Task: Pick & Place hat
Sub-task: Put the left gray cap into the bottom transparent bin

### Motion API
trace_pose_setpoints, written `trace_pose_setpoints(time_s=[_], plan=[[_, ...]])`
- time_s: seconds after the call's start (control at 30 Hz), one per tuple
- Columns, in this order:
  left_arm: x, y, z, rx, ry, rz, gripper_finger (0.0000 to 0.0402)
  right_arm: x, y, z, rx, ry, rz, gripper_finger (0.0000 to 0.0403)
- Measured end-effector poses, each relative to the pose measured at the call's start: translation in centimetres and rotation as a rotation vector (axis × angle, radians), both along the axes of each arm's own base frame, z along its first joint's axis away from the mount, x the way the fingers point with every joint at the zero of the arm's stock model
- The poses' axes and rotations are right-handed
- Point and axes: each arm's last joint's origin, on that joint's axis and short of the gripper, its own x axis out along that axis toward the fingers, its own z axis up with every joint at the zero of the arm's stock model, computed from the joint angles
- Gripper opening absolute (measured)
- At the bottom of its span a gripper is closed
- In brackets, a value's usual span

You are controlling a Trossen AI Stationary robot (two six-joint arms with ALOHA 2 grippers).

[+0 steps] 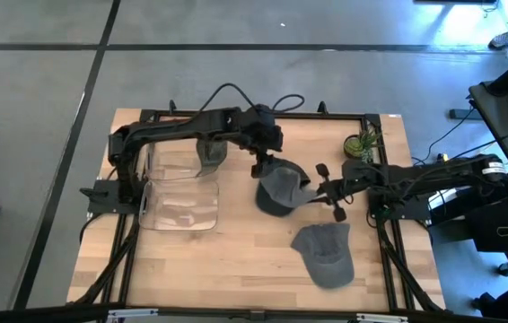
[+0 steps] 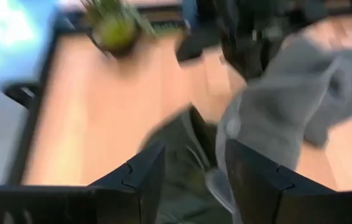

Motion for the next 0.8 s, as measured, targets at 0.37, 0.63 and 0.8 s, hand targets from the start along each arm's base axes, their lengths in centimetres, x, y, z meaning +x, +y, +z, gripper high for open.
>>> trace_pose_setpoints(time_s=[0.37,0.63,0.8], plan=[[0.0,0.7,-0.6,-0.056,0.021,-0.018,0.0159,3.0,-0.2,1.4,-0.1,0.051,-0.009,0.0015],[-0.6,0.5,-1.2,-0.1,0.108,-0.009,0.0155,3.8,-0.3,1.3,-0.122,0.081,-0.031,0.0016],[-0.8,0.4,-1.3,-0.117,0.128,-0.017,0.0155,3.9,-0.4,1.5,-0.145,0.066,-0.071,0.0016]])
